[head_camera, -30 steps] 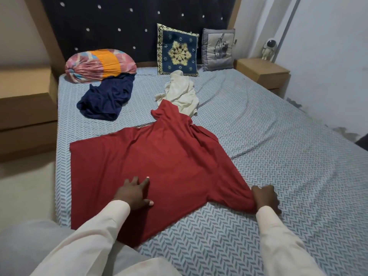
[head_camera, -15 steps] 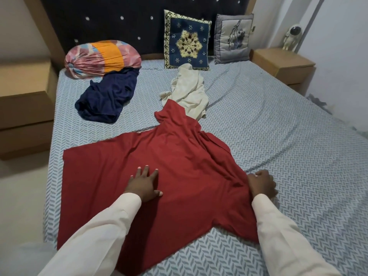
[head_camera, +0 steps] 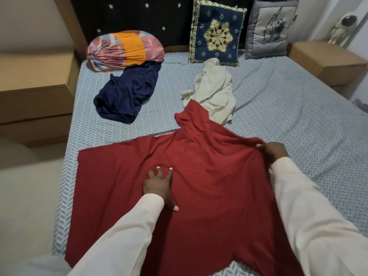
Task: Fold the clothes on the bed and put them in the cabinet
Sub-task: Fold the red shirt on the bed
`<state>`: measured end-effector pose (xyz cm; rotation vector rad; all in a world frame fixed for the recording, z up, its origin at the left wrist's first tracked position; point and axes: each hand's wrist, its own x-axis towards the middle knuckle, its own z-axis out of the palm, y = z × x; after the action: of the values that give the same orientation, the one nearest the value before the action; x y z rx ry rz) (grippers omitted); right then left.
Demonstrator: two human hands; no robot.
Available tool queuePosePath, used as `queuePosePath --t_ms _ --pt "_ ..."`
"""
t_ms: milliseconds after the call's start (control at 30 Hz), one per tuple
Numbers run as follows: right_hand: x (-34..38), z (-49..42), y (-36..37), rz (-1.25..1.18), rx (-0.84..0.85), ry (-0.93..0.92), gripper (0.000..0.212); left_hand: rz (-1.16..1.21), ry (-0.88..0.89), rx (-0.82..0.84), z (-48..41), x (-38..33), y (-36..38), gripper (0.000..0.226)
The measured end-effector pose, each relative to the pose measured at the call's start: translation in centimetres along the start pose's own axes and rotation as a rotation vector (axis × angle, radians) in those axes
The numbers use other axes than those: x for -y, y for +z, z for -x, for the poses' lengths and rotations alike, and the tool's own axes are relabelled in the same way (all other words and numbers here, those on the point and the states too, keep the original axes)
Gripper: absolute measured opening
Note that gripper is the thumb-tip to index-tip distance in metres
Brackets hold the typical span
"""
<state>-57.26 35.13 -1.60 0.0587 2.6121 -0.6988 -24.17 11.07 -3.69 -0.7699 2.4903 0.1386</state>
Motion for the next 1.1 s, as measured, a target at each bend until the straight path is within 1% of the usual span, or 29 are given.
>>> queuePosePath --t_ms 33,67,100,133,167,233,267,300,367,400,433,467,533,600,700,767,833,900,967,1100 --pt "-1.2 -0.8 -0.8 0.059 -0.085 0.042 0.044 -0.009 0.001 -0.005 -0.1 0.0 0.0 0.143" --pt "-2.2 -1.5 -1.1 0.106 -0.141 0.079 0.049 -0.016 0.002 -0.002 -0.3 0.0 0.0 0.144" --pt "-3.2 -2.1 -0.9 0.142 -0.167 0.095 0.050 -0.024 0.010 0.005 -0.4 0.0 0.0 0.144" --pt "-3.5 -1.7 -0.4 0.137 -0.179 0.119 0.046 -0.036 0.022 0.012 -0.5 -0.1 0.0 0.144" --pt "-3.1 -0.8 0.6 0.063 -0.221 0.132 0.041 -0.039 0.036 0.021 -0.6 0.1 -0.2 0.142" --pt "-0.9 1.5 2.4 0.012 -0.390 0.104 0.040 -0.017 0.087 0.039 -0.8 1.0 -1.0 0.130" --pt "0.8 2.4 3.5 0.049 -0.446 0.030 0.040 0.016 0.122 0.034 -1.0 1.8 -1.4 0.117" --pt "2.3 3.3 4.6 0.120 -0.477 -0.090 0.040 0.065 0.155 0.002 -1.2 2.7 -1.9 0.100" --pt "5.9 5.2 7.6 0.254 -0.474 -0.349 0.041 0.187 0.175 -0.163 -1.6 5.6 -2.6 0.062" --pt "7.8 5.9 9.4 0.306 -0.455 -0.479 0.041 0.221 0.151 -0.266 -2.1 7.5 -2.8 0.048" --pt "9.5 6.3 11.1 0.346 -0.426 -0.603 0.041 0.231 0.118 -0.357 -2.6 9.4 -3.0 0.042" --pt "11.2 7.0 12.5 0.356 -0.346 -0.706 0.043 0.217 0.079 -0.414 -3.2 11.3 -3.2 0.042" --pt "14.7 7.7 15.3 0.335 -0.118 -0.842 0.049 0.185 -0.016 -0.441 -4.6 15.6 -3.2 0.045" --pt "17.4 7.3 16.5 0.382 0.060 -0.804 0.052 0.157 -0.089 -0.401 -5.9 19.4 -3.2 0.048" --pt "20.2 5.4 17.6 0.564 0.149 -0.695 0.057 0.093 -0.113 -0.260 -7.3 24.1 -3.5 0.042" --pt "21.3 4.5 18.4 0.649 0.159 -0.676 0.049 0.084 -0.096 -0.191 -7.9 26.2 -3.7 0.042" --pt "21.8 3.9 19.1 0.705 0.132 -0.658 0.040 0.074 -0.102 -0.175 -8.5 27.5 -4.1 0.045" --pt "22.3 3.4 19.8 0.739 0.101 -0.632 0.035 0.039 -0.127 -0.161 -9.3 28.5 -5.0 0.047" --pt "22.6 3.1 20.0 0.759 0.086 -0.609 0.035 0.006 -0.132 -0.096 -9.9 29.3 -5.9 0.046" --pt "22.8 2.4 19.9 0.752 0.089 -0.566 0.035 0.250 -0.069 0.066 -10.1 31.4 -7.6 0.027"
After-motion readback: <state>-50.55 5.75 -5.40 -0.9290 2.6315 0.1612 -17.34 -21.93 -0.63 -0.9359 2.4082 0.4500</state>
